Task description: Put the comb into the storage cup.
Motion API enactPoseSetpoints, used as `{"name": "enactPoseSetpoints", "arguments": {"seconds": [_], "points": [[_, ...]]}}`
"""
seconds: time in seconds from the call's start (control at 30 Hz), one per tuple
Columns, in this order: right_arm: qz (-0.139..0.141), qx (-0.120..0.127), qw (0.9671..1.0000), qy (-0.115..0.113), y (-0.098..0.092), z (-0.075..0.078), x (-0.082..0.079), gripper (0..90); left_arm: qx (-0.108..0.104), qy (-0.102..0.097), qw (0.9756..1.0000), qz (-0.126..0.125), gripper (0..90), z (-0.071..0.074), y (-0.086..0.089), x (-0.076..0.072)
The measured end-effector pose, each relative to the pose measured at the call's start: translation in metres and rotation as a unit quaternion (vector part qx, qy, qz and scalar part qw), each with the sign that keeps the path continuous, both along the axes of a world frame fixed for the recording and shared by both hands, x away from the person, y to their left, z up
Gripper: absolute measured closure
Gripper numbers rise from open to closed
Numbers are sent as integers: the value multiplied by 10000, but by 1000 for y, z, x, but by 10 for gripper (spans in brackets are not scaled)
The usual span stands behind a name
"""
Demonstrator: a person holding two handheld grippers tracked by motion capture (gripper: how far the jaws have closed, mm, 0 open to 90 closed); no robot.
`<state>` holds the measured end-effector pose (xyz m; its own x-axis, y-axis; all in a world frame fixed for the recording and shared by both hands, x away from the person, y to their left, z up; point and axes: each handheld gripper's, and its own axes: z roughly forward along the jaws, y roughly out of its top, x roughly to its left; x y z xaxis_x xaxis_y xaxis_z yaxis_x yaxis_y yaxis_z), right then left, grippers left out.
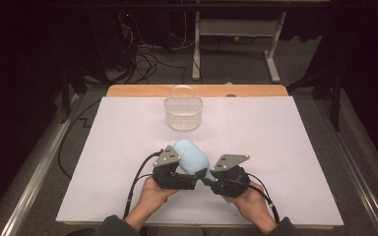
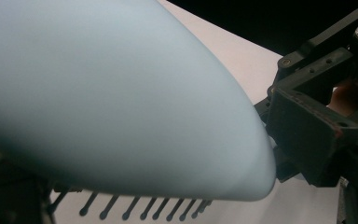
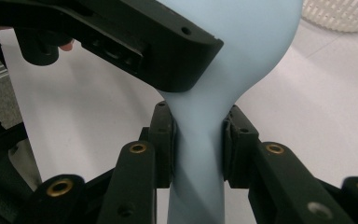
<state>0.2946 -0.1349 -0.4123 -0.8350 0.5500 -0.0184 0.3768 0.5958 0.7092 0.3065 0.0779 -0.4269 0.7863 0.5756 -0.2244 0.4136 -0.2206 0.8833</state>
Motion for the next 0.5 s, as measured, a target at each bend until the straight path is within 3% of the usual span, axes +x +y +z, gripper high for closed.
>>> {"name": "enactPoseSetpoints", "arguments": {"seconds": [0.2, 0.3, 0.5], "points": [[-3, -1, 10000, -9, 2, 1, 0, 704, -39, -30, 10000, -3, 138, 0, 2, 0], [11, -20, 10000, -28, 4, 2, 0, 704, -45, 156, 9999, 10, 138, 1, 3, 0], [33, -36, 10000, -73, 5, 3, 1, 704, 1, 74, 10000, -27, 137, 1, 4, 0]]}}
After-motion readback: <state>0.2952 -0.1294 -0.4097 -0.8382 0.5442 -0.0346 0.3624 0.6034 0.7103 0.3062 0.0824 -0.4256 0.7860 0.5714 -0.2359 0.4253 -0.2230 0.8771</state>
